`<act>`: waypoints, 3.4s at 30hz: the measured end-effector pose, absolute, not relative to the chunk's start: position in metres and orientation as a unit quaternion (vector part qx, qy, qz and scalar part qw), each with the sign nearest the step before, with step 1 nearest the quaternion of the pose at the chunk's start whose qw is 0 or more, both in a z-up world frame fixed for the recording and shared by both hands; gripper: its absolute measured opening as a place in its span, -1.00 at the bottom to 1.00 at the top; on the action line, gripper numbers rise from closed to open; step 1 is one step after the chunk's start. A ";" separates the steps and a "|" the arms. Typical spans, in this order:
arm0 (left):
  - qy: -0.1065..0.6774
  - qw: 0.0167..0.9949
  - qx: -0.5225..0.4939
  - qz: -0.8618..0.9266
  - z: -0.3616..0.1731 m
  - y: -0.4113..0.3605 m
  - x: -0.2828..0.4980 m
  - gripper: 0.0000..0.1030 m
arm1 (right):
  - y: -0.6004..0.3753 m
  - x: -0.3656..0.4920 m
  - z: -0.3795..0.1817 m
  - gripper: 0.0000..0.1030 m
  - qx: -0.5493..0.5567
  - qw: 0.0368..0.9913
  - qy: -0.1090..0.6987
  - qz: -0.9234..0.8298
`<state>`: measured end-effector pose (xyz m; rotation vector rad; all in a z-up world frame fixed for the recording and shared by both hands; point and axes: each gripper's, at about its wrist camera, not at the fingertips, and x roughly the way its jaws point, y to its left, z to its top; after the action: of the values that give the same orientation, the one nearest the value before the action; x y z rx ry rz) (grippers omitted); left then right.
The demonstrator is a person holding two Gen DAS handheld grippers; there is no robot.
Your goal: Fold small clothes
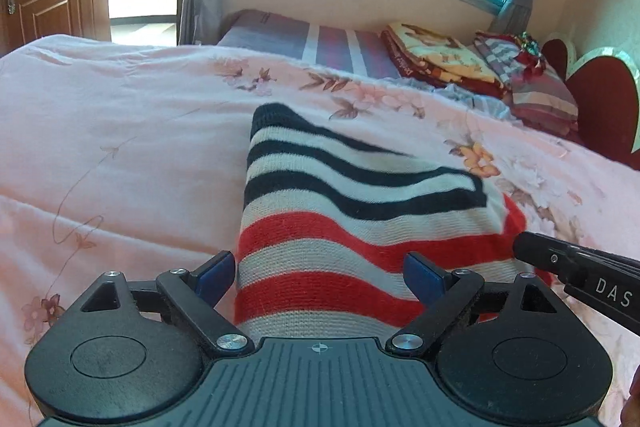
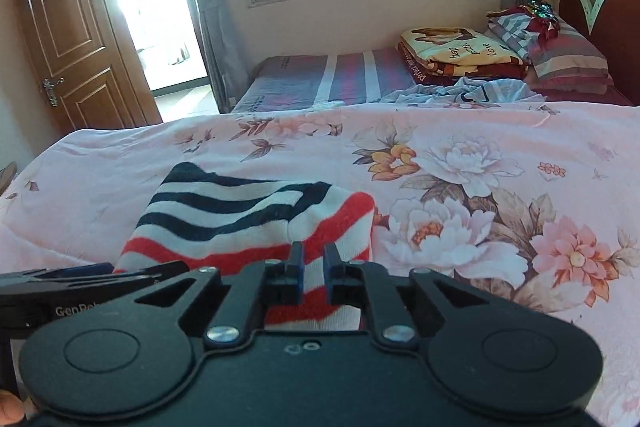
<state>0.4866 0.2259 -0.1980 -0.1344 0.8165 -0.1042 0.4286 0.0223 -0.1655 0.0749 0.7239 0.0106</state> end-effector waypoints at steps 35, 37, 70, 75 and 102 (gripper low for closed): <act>0.412 0.910 -0.051 -0.021 -0.189 0.228 0.376 1.00 | 0.010 0.291 -0.166 -0.42 0.049 0.922 0.382 0.020; 0.416 0.909 -0.025 -0.001 -0.181 0.223 0.366 1.00 | 0.008 0.275 -0.153 -0.22 0.053 0.928 0.367 0.030; 0.271 0.961 0.022 0.054 0.010 0.207 -0.019 1.00 | 0.002 -0.039 0.018 0.98 -0.012 0.970 0.240 0.046; 0.276 0.960 0.011 0.051 0.011 0.207 -0.027 1.00 | -0.002 -0.050 0.021 0.98 -0.011 0.976 0.218 0.019; 0.268 0.961 -0.003 0.061 0.023 0.211 -0.039 1.00 | 0.005 -0.054 0.010 0.98 -0.036 0.978 0.203 -0.013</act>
<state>-0.0386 0.2108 0.0226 -0.0052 0.5439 0.1242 -0.0540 0.0049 0.0104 -0.0734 0.4090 -0.0269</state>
